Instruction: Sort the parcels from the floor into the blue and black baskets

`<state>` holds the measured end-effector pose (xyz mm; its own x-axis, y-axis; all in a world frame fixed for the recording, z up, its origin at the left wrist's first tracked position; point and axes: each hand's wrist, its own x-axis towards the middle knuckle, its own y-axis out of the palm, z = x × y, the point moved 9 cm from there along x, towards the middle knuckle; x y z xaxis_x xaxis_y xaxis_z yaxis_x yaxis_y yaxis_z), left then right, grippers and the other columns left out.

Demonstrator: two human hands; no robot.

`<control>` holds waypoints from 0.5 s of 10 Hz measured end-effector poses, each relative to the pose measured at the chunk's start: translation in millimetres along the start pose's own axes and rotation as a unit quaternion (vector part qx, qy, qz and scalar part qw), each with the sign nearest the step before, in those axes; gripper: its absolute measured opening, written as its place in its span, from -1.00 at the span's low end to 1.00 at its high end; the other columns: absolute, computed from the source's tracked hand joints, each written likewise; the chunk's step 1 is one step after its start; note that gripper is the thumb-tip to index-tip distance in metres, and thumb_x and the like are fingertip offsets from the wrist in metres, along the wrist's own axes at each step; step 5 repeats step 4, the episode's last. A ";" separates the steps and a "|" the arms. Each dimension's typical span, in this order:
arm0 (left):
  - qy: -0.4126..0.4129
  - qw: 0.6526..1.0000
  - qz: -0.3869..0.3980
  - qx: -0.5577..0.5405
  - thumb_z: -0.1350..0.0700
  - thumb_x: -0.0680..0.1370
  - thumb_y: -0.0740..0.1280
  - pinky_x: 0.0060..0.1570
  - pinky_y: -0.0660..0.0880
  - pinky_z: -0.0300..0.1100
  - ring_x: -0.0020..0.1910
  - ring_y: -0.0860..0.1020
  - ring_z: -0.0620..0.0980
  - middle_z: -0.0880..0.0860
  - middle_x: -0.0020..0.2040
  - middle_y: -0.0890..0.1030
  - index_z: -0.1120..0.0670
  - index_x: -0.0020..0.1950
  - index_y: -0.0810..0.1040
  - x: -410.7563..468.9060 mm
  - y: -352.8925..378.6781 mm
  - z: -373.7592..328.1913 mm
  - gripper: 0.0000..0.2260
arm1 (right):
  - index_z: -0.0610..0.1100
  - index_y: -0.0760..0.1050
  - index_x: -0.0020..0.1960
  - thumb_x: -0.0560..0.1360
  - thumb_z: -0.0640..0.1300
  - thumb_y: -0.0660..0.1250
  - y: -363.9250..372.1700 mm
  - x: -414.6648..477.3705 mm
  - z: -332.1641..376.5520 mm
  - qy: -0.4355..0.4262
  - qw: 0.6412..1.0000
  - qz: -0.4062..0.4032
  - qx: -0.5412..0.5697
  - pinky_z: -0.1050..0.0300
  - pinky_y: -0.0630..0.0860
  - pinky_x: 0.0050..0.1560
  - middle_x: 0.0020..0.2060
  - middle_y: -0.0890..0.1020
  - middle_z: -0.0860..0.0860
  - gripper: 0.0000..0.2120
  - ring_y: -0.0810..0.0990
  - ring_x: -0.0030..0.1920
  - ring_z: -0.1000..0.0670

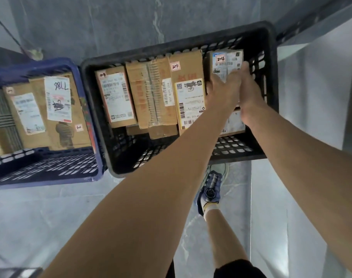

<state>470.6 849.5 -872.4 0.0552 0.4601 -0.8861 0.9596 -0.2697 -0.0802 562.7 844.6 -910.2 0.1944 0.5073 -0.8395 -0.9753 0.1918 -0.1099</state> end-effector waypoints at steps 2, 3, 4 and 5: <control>-0.027 0.999 -0.016 0.013 -0.17 0.64 0.12 0.48 0.23 0.33 0.60 0.16 0.24 0.09 0.65 0.13 -0.01 0.68 0.04 11.4 3.3 3.6 -0.35 | 0.11 0.67 0.20 0.55 0.33 0.00 2.7 9.9 -0.9 -0.021 1.000 0.009 0.016 -0.23 0.50 0.39 0.16 0.75 0.02 -0.43 0.71 0.21 -0.04; -0.030 0.999 -0.016 0.008 -0.17 0.64 0.12 0.49 0.23 0.31 0.60 0.17 0.21 0.10 0.65 0.15 0.04 0.68 0.08 11.3 3.2 -0.8 -0.36 | 0.14 0.68 0.23 0.51 0.39 0.01 -0.2 9.5 -0.6 -0.020 0.999 0.015 0.027 -0.19 0.50 0.40 0.16 0.75 0.05 -0.39 0.70 0.23 -0.01; -0.004 1.000 -0.020 -0.009 -0.16 0.67 0.09 0.53 0.16 0.29 0.64 0.10 0.16 0.04 0.69 0.06 0.03 0.69 0.06 -2.7 -2.9 -6.4 -0.38 | 0.17 0.66 0.28 0.61 0.40 -0.07 -1.0 -4.0 -1.9 -0.010 0.999 0.022 0.022 -0.16 0.51 0.38 0.15 0.75 0.07 -0.37 0.70 0.22 0.03; -0.004 1.000 -0.020 -0.009 -0.16 0.67 0.09 0.53 0.16 0.29 0.64 0.10 0.16 0.04 0.69 0.06 0.03 0.69 0.06 -2.7 -2.9 -6.4 -0.38 | 0.17 0.66 0.28 0.61 0.40 -0.07 -1.0 -4.0 -1.9 -0.010 0.999 0.022 0.022 -0.16 0.51 0.38 0.15 0.75 0.07 -0.37 0.70 0.22 0.03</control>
